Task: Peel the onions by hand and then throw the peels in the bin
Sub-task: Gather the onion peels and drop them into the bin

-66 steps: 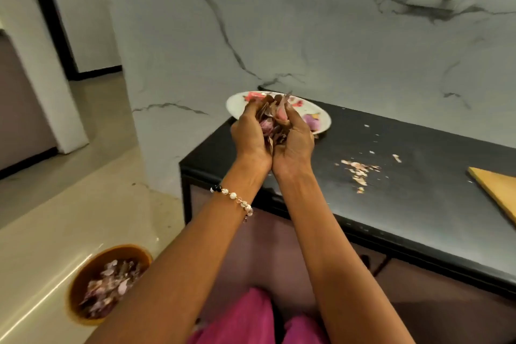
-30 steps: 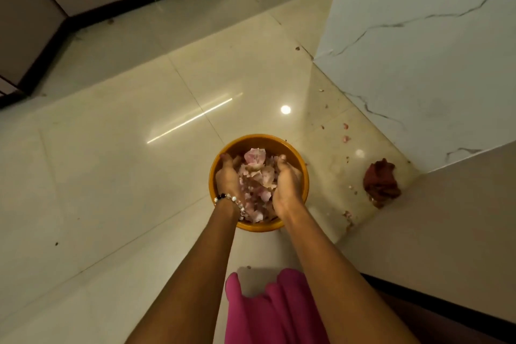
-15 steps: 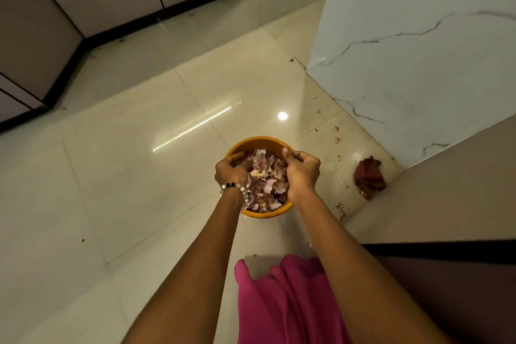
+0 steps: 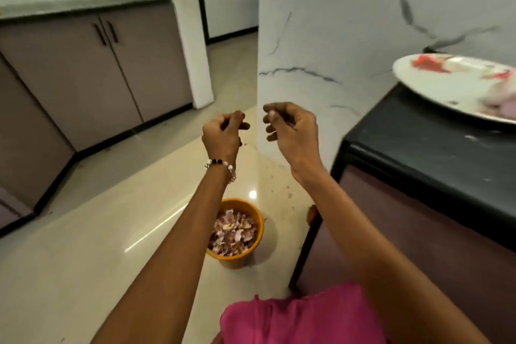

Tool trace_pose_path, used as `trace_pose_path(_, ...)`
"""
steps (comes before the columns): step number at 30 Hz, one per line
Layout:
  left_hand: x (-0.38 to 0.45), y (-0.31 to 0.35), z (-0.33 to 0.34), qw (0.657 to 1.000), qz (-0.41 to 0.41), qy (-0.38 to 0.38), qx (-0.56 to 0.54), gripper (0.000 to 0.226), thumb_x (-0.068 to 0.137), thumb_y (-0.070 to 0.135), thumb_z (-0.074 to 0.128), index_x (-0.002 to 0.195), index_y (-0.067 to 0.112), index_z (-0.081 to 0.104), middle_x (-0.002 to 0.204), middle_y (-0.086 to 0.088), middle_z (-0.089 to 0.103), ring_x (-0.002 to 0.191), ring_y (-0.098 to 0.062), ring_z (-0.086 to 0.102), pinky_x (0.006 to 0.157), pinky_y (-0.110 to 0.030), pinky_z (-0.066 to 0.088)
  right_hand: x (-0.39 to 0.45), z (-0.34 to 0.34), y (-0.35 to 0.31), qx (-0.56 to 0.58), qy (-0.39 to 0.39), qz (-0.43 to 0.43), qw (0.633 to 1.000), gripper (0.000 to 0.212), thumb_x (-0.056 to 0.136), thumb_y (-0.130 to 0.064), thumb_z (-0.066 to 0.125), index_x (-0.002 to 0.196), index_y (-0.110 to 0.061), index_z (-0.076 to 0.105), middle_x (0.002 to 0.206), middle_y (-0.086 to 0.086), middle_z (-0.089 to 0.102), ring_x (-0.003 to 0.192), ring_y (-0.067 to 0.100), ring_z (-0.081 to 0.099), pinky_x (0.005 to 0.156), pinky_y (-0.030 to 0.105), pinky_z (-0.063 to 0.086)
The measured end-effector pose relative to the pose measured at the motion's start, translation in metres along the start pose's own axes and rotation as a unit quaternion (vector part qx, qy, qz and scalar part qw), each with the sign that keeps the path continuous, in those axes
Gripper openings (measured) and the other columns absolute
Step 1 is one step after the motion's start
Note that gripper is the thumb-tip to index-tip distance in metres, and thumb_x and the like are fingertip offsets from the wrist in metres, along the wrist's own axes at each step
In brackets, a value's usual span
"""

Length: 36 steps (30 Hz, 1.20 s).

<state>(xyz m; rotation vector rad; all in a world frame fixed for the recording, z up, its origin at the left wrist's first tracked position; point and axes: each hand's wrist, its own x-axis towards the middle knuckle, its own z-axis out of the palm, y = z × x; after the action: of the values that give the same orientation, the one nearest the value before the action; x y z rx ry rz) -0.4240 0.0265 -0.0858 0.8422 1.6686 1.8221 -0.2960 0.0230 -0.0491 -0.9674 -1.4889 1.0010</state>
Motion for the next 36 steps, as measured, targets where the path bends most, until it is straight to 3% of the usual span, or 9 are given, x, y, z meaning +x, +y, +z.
trace_pose_path(6,-0.085,0.102,0.07,0.977,0.1,-0.182,-0.051,0.018,0.089,0.02,0.063,0.092,0.004,0.071,0.078,-0.01,0.072,0.052,-0.017,0.058,0.046,-0.023,0.041,-0.034,-0.117,-0.086,0.029,0.068,-0.078,0.994,0.018,0.095,0.0,0.054,0.102,-0.006,0.07,0.081,0.005,0.068,0.068,0.015,0.062,0.061,0.026,0.054)
trace_pose_path(10,-0.151,0.122,0.138,0.936,0.122,-0.326,-0.045,0.013,0.089,0.016,0.064,0.091,0.006,0.072,0.083,-0.012,0.074,0.072,-0.022,0.069,0.065,-0.031,0.055,-0.055,-0.21,-0.098,-0.043,0.155,-0.079,0.984,0.023,0.09,0.0,0.056,0.087,-0.017,0.071,0.08,0.0,0.07,0.075,0.015,0.064,0.077,0.038,0.056)
trace_pose_path(15,-0.215,0.112,0.218,0.883,0.165,-0.435,0.058,0.009,0.086,0.023,0.07,0.092,0.017,0.074,0.088,-0.001,0.074,0.087,-0.015,0.068,0.088,-0.036,0.054,-0.089,-0.324,-0.085,-0.193,0.275,-0.006,0.942,0.018,0.09,-0.009,0.06,0.094,-0.013,0.076,0.081,-0.001,0.071,0.076,0.012,0.063,0.077,0.032,0.052)
trace_pose_path(19,-0.253,0.105,0.267,0.809,0.252,-0.495,0.193,0.037,0.09,0.03,0.065,0.123,0.013,0.064,0.125,-0.002,0.063,0.115,-0.014,0.058,0.102,-0.026,0.04,-0.115,-0.405,-0.077,-0.311,0.317,0.061,0.894,0.024,0.097,-0.015,0.054,0.111,-0.007,0.071,0.103,0.007,0.071,0.098,0.018,0.064,0.091,0.03,0.048)
trace_pose_path(24,-0.258,0.089,0.317,0.762,0.328,-0.456,0.323,0.046,0.095,0.034,0.054,0.127,0.001,0.053,0.135,-0.016,0.051,0.124,-0.033,0.047,0.105,-0.039,0.037,-0.124,-0.487,-0.056,-0.439,0.242,0.207,0.84,0.047,0.103,-0.033,0.045,0.12,0.01,0.053,0.129,0.026,0.055,0.121,0.04,0.049,0.098,0.04,0.037)
trace_pose_path(28,-0.259,0.084,0.345,0.732,0.347,-0.455,0.37,0.042,0.099,0.036,0.044,0.116,-0.002,0.053,0.131,-0.019,0.048,0.121,-0.037,0.046,0.103,-0.046,0.035,-0.107,-0.514,-0.042,-0.494,0.167,0.256,0.814,0.05,0.102,-0.046,0.037,0.109,0.002,0.046,0.137,0.025,0.045,0.128,0.04,0.042,0.103,0.044,0.034)
trace_pose_path(32,-0.263,0.08,0.371,0.66,0.372,-0.477,0.445,0.06,0.103,0.041,0.026,0.145,-0.002,0.026,0.155,-0.021,0.021,0.143,-0.034,0.019,0.116,-0.049,0.015,-0.079,-0.519,-0.028,-0.571,0.067,0.236,0.784,0.058,0.102,-0.049,0.028,0.119,0.002,0.049,0.134,0.02,0.047,0.132,0.035,0.038,0.112,0.048,0.026)
trace_pose_path(34,-0.263,0.079,0.382,0.657,0.362,-0.482,0.453,0.063,0.103,0.043,0.023,0.147,-0.001,0.022,0.154,-0.024,0.02,0.144,-0.034,0.016,0.117,-0.047,0.014,-0.075,-0.517,-0.028,-0.541,-0.014,0.208,0.815,0.052,0.105,-0.041,0.028,0.12,0.002,0.053,0.134,0.012,0.05,0.137,0.027,0.037,0.117,0.04,0.019)
trace_pose_path(36,-0.263,0.082,0.387,0.656,0.364,-0.492,0.441,0.058,0.103,0.04,0.024,0.142,-0.001,0.034,0.149,-0.027,0.029,0.141,-0.036,0.024,0.115,-0.046,0.019,-0.077,-0.515,-0.033,-0.443,-0.05,0.179,0.877,0.056,0.102,-0.046,0.035,0.127,-0.002,0.059,0.14,0.008,0.054,0.138,0.021,0.04,0.116,0.029,0.023)
